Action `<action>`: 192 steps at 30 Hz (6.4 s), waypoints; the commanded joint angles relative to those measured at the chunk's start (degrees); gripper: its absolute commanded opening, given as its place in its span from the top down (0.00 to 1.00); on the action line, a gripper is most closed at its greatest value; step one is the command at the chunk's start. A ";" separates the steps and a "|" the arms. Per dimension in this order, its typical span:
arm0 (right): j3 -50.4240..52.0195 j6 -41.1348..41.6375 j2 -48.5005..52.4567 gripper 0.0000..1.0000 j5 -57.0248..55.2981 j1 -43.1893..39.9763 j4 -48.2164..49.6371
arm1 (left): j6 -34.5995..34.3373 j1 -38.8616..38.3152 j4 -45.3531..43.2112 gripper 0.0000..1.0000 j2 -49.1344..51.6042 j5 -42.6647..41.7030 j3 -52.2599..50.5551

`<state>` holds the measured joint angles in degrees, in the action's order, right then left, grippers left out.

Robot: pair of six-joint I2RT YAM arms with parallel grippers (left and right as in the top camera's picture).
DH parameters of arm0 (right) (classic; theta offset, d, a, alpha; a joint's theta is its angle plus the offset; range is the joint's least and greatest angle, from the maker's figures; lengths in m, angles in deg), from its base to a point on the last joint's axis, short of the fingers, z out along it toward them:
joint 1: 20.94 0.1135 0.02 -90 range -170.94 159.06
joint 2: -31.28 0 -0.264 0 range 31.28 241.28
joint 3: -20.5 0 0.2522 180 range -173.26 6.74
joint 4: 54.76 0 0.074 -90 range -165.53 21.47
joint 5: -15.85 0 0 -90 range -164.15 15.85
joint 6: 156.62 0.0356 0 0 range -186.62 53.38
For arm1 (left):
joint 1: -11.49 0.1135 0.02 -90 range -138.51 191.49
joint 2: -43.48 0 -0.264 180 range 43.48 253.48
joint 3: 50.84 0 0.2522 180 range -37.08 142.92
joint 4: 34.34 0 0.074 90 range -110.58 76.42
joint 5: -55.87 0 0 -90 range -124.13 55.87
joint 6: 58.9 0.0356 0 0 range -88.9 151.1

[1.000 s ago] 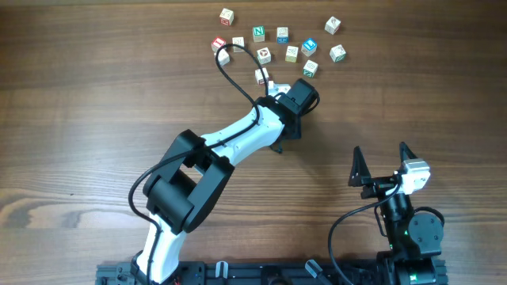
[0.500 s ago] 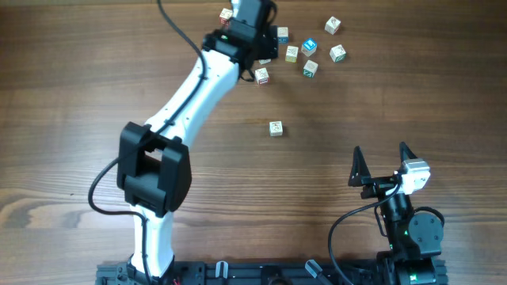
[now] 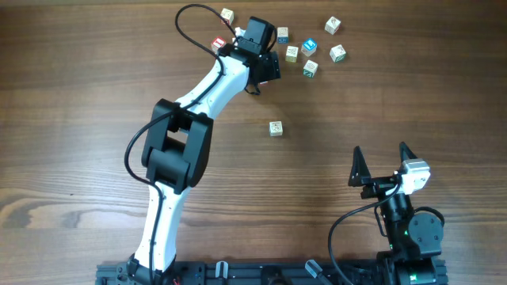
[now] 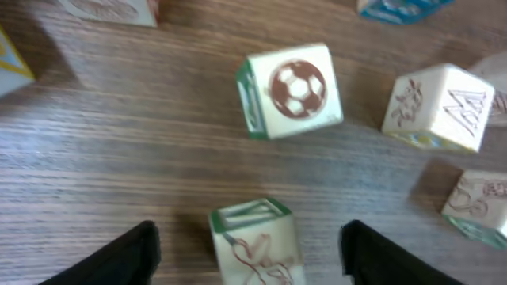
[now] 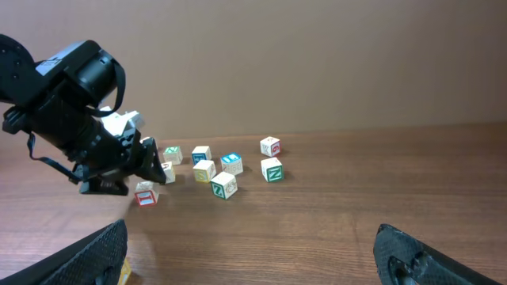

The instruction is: Form a tower

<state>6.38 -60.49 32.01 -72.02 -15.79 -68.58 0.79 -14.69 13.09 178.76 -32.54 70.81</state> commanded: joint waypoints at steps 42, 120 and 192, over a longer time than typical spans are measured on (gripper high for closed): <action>0.07 -0.11 -0.31 0.00 0.72 -0.20 0.13 | 1.07 -3.17 18.78 0.85 -18.25 4.24 0.13; 0.07 -0.11 -0.31 0.00 0.72 -0.20 0.13 | -14.91 -16.94 12.37 0.69 -15.08 11.74 -17.70; 0.07 -0.11 -0.31 0.00 0.74 -0.20 0.13 | -14.91 -16.57 12.57 0.60 -11.74 11.30 -18.01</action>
<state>6.38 -60.49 32.01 -72.02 -15.79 -68.58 -14.22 -31.56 25.63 165.97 -20.72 53.33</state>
